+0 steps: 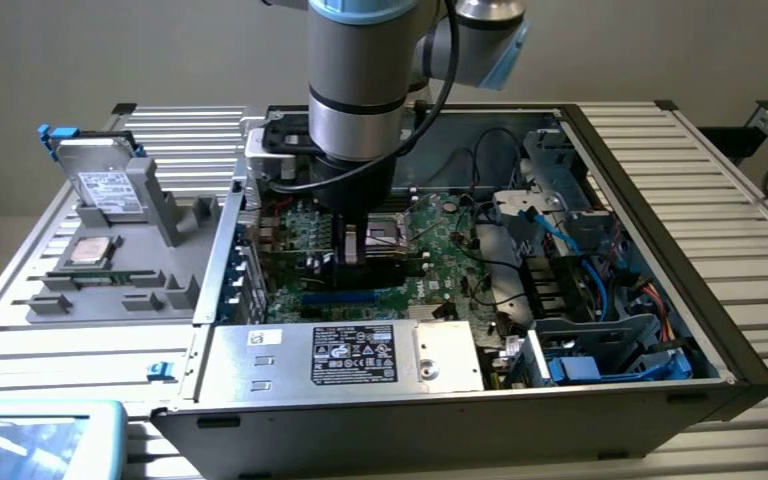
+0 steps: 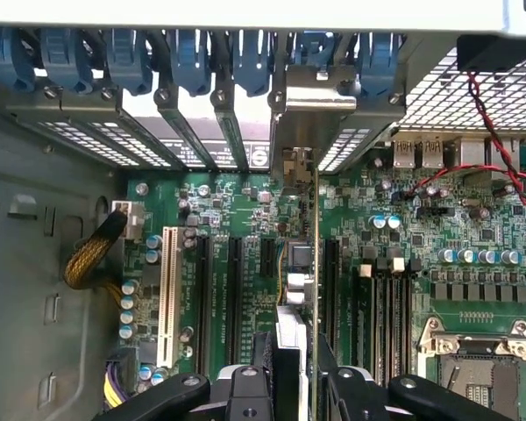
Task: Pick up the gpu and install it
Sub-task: 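Insert the gpu into the slot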
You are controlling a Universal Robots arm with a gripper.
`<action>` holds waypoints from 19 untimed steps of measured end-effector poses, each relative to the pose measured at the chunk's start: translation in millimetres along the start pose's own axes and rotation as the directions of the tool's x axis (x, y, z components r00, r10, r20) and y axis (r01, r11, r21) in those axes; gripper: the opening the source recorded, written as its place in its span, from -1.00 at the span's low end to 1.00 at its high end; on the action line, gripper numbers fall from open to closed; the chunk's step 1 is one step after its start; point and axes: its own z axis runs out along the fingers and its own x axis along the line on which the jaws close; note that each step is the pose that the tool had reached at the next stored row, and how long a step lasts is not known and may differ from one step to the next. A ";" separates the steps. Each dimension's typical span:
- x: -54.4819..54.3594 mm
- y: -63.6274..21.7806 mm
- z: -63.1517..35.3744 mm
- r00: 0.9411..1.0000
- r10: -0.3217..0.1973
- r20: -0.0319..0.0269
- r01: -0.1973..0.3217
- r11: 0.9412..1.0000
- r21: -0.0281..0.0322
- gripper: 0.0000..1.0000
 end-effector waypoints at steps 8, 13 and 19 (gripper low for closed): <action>-0.2 0.3 2.1 1.000 0.002 0.001 -0.002 1.000 -0.002 -0.42; -0.3 0.3 2.5 1.000 0.002 0.001 -0.002 1.000 -0.002 -0.42; -0.4 1.4 4.4 1.000 0.002 0.002 -0.002 1.000 -0.001 -0.42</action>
